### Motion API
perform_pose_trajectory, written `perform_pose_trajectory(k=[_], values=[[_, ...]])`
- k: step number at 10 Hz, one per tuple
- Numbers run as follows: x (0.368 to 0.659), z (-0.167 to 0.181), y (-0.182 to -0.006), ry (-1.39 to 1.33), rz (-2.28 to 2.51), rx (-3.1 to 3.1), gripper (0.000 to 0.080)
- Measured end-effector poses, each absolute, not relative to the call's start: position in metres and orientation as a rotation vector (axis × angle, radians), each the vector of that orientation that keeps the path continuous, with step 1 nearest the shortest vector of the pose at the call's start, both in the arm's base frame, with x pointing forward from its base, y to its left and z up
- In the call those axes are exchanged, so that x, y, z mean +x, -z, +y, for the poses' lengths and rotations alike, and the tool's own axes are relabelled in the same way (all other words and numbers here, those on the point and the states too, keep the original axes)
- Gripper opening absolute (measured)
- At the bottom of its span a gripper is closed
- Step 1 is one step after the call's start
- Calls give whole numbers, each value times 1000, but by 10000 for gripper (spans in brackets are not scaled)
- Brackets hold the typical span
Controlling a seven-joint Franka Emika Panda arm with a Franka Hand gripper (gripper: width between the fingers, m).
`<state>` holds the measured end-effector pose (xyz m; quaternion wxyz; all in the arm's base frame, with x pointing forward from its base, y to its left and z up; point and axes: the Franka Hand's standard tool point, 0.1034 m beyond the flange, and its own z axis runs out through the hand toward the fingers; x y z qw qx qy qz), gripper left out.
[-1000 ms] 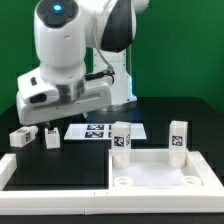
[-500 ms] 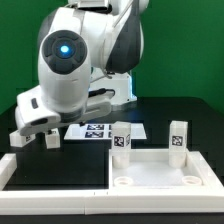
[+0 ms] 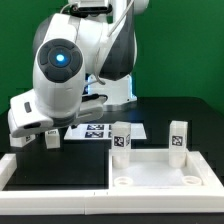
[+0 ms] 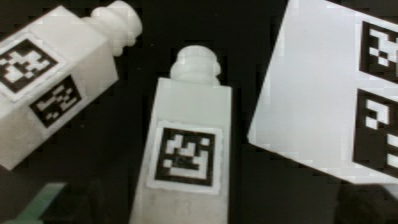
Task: Assemble square table
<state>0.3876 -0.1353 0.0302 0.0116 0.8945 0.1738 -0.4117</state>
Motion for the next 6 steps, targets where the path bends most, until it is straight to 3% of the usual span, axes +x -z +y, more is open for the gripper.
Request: perform_pose_trajectory(k=[2,6], values=[[386,-137,-29,1291,525,2782,649],[373,-141,-4,1311,341,2729,649]])
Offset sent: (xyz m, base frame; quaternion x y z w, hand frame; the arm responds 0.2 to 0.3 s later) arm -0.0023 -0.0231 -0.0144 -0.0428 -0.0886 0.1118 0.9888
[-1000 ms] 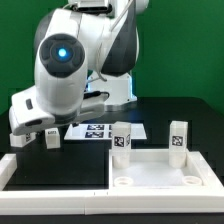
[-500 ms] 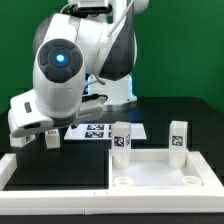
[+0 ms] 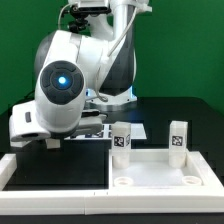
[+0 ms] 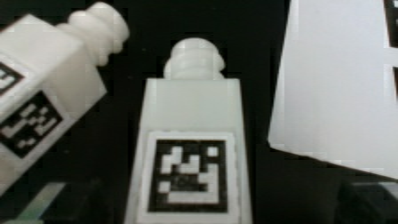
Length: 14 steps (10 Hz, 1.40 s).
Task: Assemble square table
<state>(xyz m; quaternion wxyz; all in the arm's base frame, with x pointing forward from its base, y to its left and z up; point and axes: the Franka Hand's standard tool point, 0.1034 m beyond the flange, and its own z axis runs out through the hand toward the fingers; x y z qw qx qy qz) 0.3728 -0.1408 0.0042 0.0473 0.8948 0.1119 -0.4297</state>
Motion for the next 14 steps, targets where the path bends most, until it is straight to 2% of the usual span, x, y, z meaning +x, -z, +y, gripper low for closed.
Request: perform_pose_trajectory(k=[2,3,4,5,6,12,13,14], values=[[371,-142,-2,1304,351,2735,649],[371,-141,-2,1303,352,2734,513],[371,-141,-2,1303,353,2734,513],[371,-141,-2,1303,353,2734,374],[371,-141,-2,1303,353,2734,285],[372,-141,-2,1303,354,2734,285],[373,-138,-8,1317,356,2728,285],[389,-128,-35,1336,355,2728,287]])
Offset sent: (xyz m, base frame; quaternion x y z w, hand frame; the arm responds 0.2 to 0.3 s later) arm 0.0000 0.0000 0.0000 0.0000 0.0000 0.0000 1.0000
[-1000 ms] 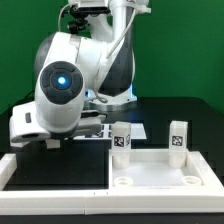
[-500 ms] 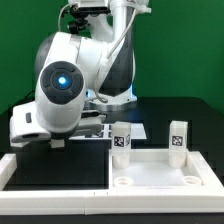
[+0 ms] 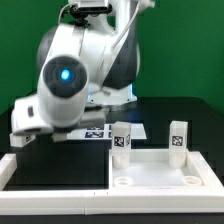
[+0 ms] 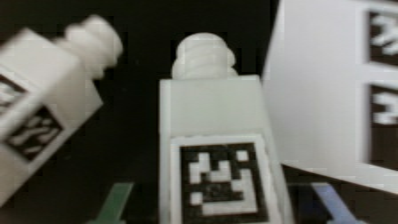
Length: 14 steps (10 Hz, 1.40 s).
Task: Assemble square table
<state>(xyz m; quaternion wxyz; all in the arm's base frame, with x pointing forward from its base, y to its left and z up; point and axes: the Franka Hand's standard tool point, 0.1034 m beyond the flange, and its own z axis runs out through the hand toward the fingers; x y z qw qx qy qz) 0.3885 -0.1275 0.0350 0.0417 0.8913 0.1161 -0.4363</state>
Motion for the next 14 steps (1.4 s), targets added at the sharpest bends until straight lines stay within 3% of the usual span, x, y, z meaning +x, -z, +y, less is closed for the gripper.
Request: perform_pose_trajectory(k=[2,6,7,10,14], values=[[410,-114,-82,1262,355,2788,287],[425,-116,-79,933,397,2911,287],[440,-112,-81,821,400,2941,287],[521,-80,-131,468,368,3024,287],[530,-90,-133,67,342,3070,287]])
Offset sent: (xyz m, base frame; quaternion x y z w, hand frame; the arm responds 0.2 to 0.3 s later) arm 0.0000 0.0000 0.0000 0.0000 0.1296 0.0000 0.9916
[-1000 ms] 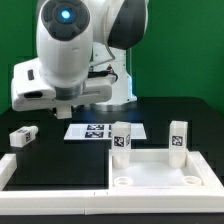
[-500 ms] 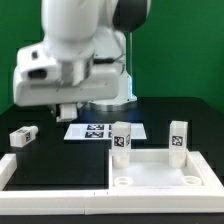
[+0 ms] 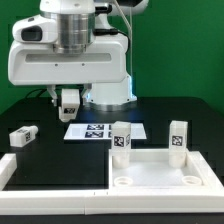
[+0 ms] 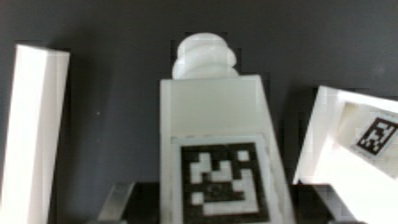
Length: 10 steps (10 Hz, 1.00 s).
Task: Assemble square table
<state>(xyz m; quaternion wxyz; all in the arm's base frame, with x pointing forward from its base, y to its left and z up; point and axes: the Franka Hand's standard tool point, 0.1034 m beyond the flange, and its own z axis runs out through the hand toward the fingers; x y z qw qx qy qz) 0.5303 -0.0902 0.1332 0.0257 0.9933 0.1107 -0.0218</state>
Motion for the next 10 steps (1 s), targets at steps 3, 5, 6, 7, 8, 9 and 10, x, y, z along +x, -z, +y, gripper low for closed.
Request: perform_pose_trajectory(k=[3,5,6,7,8,9,10], values=[[542,-42,-123,-245,249,3055,287],[586,17,-141,-422,44,3083,288],[605,36,-143,-561,13,3073,288],[614,46,-140,-632,-15,3069,288],[620,49,-141,-720,-9,3052,288],[620,47,-142,-850,4,3015,288],[617,47,-140,-916,10,2994,288]])
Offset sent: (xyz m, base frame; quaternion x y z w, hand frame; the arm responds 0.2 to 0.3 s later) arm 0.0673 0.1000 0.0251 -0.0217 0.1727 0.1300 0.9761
